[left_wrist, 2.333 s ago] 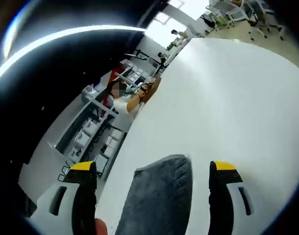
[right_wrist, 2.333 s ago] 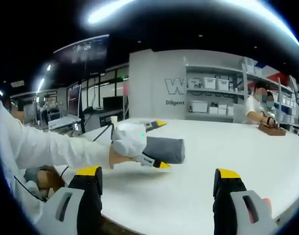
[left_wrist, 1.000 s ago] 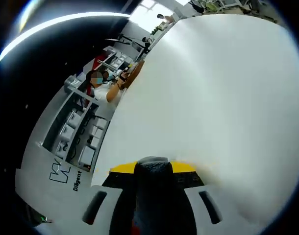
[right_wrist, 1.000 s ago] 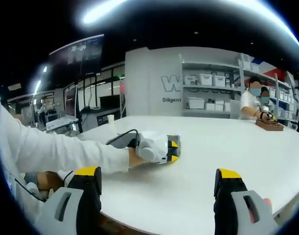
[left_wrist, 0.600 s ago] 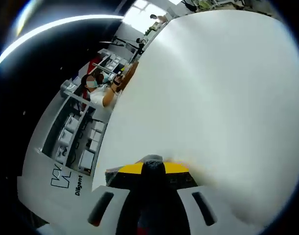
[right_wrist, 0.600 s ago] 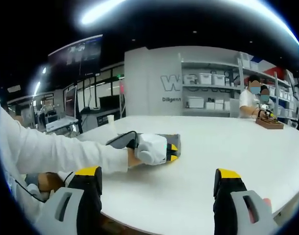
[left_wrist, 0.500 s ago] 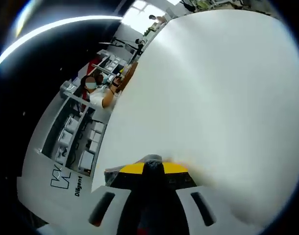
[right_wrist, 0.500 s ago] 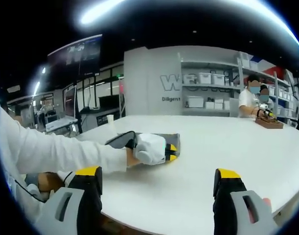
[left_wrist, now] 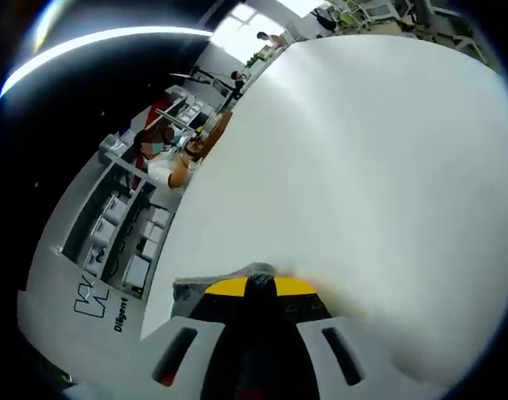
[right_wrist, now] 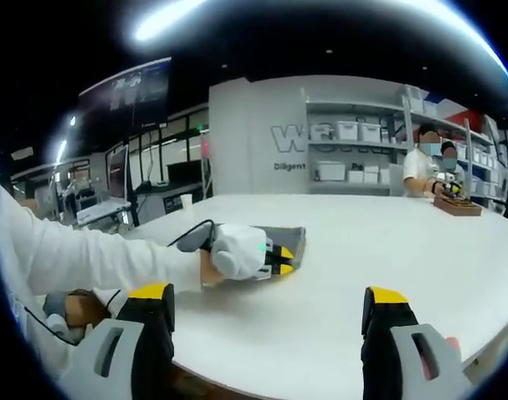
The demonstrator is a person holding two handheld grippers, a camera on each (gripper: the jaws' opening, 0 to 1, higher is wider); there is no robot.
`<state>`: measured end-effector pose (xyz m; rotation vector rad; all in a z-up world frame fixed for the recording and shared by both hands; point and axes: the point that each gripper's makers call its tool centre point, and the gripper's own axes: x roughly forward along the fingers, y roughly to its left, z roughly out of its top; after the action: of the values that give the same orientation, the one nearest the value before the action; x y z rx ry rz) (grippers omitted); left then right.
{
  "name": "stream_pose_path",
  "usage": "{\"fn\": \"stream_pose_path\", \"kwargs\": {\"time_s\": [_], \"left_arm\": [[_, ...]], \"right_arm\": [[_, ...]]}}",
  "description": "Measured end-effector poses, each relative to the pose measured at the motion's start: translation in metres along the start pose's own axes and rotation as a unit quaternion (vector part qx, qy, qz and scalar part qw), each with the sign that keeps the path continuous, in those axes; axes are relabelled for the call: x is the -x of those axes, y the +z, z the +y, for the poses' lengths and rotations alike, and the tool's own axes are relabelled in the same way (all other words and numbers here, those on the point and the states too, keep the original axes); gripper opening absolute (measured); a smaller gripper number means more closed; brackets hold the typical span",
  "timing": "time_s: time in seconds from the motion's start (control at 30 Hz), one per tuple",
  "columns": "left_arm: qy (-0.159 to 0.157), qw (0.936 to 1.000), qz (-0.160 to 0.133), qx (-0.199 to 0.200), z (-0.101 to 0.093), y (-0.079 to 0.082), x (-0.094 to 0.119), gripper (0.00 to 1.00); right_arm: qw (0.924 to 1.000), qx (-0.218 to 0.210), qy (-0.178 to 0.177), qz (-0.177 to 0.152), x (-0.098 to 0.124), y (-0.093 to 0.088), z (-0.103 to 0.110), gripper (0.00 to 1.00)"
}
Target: Open the folded towel by lifting each exposed corner and separating the folded layers until the towel lies flat within the target outline without major curled edges
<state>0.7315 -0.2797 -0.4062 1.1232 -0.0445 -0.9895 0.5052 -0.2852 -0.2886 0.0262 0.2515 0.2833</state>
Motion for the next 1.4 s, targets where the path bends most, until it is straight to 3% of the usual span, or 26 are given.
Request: {"fn": "stream_pose_path", "kwargs": {"time_s": [0.43, 0.67, 1.07, 1.4], "left_arm": [[-0.022, 0.9974, -0.021, 0.066, -0.018, -0.007, 0.037, 0.07], [-0.034, 0.9964, -0.028, 0.073, -0.031, -0.009, 0.067, 0.07], [-0.055, 0.9943, -0.037, 0.084, -0.050, -0.013, 0.097, 0.07], [-0.067, 0.9946, -0.037, 0.069, -0.066, -0.027, 0.139, 0.06]], "right_arm": [[1.0000, 0.003, 0.004, 0.002, -0.002, 0.001, 0.003, 0.93], [1.0000, 0.006, 0.006, 0.005, -0.003, 0.000, 0.007, 0.93], [0.9996, 0.009, 0.026, 0.006, -0.007, -0.001, 0.018, 0.93], [0.9994, 0.004, 0.033, 0.009, -0.010, -0.003, 0.021, 0.93]]}}
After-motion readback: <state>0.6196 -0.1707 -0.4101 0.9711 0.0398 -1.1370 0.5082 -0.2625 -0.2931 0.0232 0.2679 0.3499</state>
